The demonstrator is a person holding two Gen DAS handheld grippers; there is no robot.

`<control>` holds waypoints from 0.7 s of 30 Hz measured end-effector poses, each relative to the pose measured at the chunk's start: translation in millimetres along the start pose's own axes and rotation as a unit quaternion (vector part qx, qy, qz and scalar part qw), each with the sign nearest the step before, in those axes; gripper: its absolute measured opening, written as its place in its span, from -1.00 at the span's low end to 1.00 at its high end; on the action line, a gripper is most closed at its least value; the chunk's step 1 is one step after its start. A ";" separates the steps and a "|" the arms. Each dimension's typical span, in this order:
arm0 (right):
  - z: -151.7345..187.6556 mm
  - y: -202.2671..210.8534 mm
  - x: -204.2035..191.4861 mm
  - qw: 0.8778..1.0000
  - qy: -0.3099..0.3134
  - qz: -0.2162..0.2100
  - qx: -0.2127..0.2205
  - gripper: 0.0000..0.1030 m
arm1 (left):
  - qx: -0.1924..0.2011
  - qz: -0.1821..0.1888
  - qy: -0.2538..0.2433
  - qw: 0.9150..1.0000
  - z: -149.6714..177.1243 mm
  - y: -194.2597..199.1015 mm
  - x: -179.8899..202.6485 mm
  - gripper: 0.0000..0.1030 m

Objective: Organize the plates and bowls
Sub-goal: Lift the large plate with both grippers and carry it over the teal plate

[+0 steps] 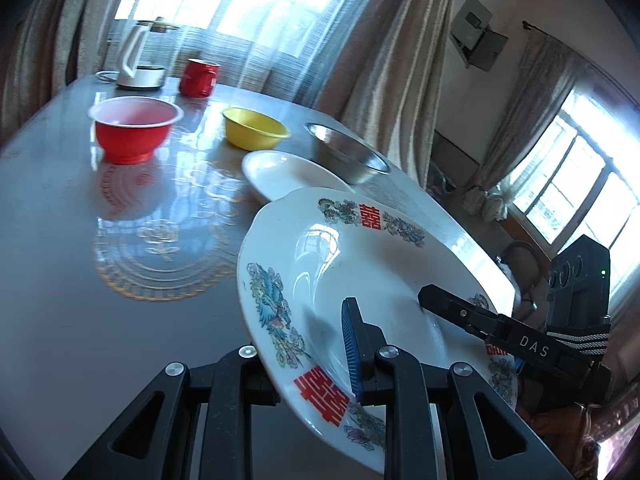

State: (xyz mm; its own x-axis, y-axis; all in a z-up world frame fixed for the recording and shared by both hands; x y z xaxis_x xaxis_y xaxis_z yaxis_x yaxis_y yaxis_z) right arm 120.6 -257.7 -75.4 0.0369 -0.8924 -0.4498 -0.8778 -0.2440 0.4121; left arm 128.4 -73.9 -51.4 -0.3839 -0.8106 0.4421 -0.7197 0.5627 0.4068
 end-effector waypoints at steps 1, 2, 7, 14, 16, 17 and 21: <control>-0.3 2.2 3.4 1.000 -0.002 0.003 0.002 -0.62 | -0.004 0.005 -0.003 1.000 1.2 -3.7 4.2 -0.55; -0.6 5.4 7.8 1.000 -0.005 0.007 0.004 -0.62 | -0.007 0.008 -0.005 1.000 1.6 -6.6 7.5 -0.55; -2.9 15.3 28.7 0.999 -0.024 0.023 0.011 -0.62 | -0.023 0.024 -0.013 0.999 3.6 -21.8 24.5 -0.55; -6.0 25.1 56.8 0.998 -0.043 0.049 0.022 -0.62 | -0.048 0.035 -0.028 0.998 6.4 -47.8 47.3 -0.55; -7.3 26.6 64.9 0.997 -0.049 0.055 0.024 -0.62 | -0.055 0.037 -0.033 0.997 7.1 -55.2 54.0 -0.55; -8.0 27.6 69.0 0.997 -0.052 0.059 0.025 -0.62 | -0.058 0.039 -0.036 0.997 6.5 -58.8 56.1 -0.55; -12.0 28.9 81.0 0.996 -0.058 0.069 0.027 -0.62 | -0.067 0.041 -0.045 0.996 7.6 -69.8 64.4 -0.55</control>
State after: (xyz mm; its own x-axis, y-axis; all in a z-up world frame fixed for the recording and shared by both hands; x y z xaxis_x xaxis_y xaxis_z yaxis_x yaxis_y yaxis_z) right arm 103.9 -341.6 -90.4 -0.1397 -0.8651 -0.4818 -0.8951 -0.0978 0.4351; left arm 149.5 -166.6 -57.4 -0.4923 -0.7694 0.4070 -0.6028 0.6387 0.4782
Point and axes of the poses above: each gripper's, at about its wrist camera, not at the fingertips, and y roughly against the way its jaws point, x to its right, z to its underside, the point moved 3 cm from there along -y, roughly the way its jaws point, and after that the axes turned 12 degrees about x, right-handed, at the moved point
